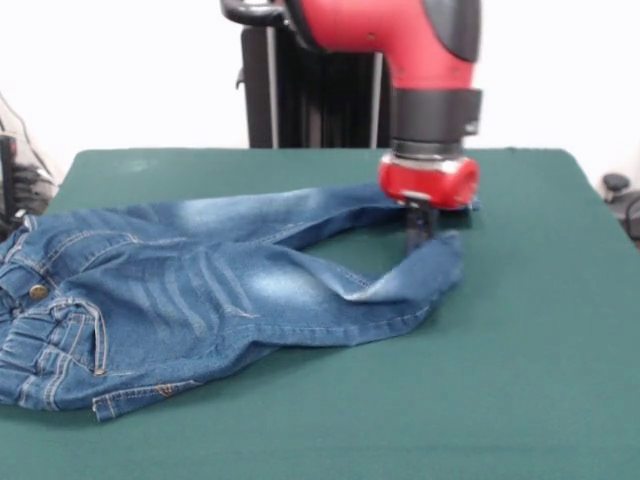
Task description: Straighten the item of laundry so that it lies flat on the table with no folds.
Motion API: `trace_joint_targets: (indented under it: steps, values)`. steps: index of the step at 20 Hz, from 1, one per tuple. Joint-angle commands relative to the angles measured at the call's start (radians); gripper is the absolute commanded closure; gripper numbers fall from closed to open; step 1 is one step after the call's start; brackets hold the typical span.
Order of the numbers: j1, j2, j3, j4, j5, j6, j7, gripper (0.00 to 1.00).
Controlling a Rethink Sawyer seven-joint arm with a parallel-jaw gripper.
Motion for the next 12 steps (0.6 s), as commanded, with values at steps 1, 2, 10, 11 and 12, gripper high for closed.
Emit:
trace_joint_targets:
  steps: [1, 2, 10, 11, 12]
  values:
    - [-0.122, -0.03, 0.145, 0.202, -0.167, -0.262, 0.403, 1.0]
    - [-0.118, -0.033, 0.139, 0.213, -0.169, -0.279, 0.403, 1.0]
    - [-0.184, 0.039, 0.227, 0.214, -0.271, -0.367, 0.471, 1.0]
    - [-0.18, 0.041, 0.236, 0.211, -0.263, -0.368, 0.482, 1.0]
    - [-0.182, 0.054, 0.253, 0.203, -0.265, -0.377, 0.496, 1.0]
